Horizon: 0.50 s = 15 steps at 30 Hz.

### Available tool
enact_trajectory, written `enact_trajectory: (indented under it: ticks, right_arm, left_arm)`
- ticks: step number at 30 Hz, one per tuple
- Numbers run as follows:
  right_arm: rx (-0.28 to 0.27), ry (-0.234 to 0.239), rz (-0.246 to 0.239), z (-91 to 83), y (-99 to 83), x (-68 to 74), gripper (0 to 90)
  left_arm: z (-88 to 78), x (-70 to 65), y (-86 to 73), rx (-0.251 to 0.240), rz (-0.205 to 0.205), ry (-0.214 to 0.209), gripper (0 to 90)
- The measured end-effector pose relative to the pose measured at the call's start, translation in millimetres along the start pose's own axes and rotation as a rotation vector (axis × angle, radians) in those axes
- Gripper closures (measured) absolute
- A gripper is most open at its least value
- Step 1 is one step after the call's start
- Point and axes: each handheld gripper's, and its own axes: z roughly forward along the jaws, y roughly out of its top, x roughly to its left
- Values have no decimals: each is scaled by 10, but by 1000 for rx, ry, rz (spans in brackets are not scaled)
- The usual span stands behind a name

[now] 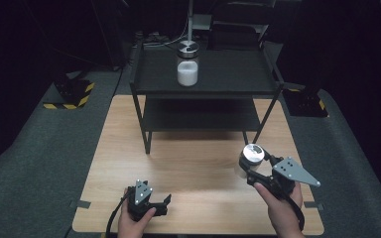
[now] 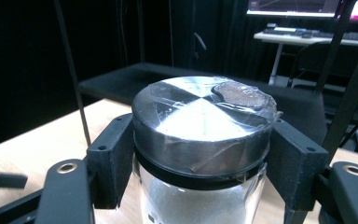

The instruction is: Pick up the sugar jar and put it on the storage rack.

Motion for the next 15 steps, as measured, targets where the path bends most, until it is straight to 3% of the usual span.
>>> enact_trajectory:
  ticks: [15]
  right_arm:
    - [-41, -36, -24, 75, 537, -25, 314]
  left_arm:
    - [1, 8, 0, 0, 3, -6, 7]
